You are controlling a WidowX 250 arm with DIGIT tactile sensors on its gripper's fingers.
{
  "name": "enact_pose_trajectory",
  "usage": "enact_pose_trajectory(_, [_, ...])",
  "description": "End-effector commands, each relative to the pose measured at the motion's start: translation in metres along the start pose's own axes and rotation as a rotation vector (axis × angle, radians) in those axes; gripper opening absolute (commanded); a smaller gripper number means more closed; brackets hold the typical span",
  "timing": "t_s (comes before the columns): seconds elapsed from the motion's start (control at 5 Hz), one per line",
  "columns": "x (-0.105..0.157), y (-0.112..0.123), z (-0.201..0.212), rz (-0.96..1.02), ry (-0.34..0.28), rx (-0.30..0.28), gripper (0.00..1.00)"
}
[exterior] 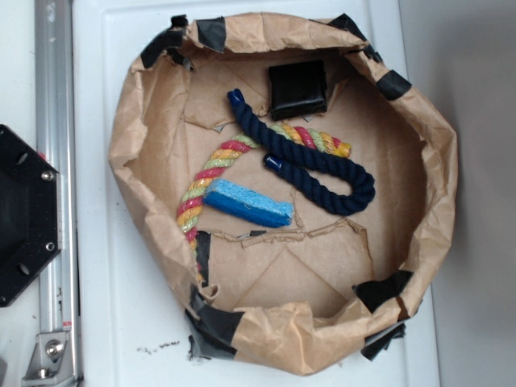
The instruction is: Grab the blue sponge.
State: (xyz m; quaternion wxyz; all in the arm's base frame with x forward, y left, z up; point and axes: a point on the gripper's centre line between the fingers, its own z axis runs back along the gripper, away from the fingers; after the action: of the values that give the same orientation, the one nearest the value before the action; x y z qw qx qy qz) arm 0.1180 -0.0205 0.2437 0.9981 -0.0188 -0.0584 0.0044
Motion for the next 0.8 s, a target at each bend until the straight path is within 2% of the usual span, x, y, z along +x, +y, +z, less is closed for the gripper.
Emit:
enact_pose_trajectory(0.0, [0.0,0.0,0.0,0.0,0.0,0.0,1.0])
enact_pose_trajectory(0.2, [0.036,0.018,-0.021,0.033,-0.035,0.04,1.0])
enact_pose_trajectory(0.4, [0.058,0.032,-0.05,0.087,-0.032,0.041,1.0])
enact_pose_trajectory(0.6, [0.078,0.037,-0.086,0.102,0.013,0.008,1.0])
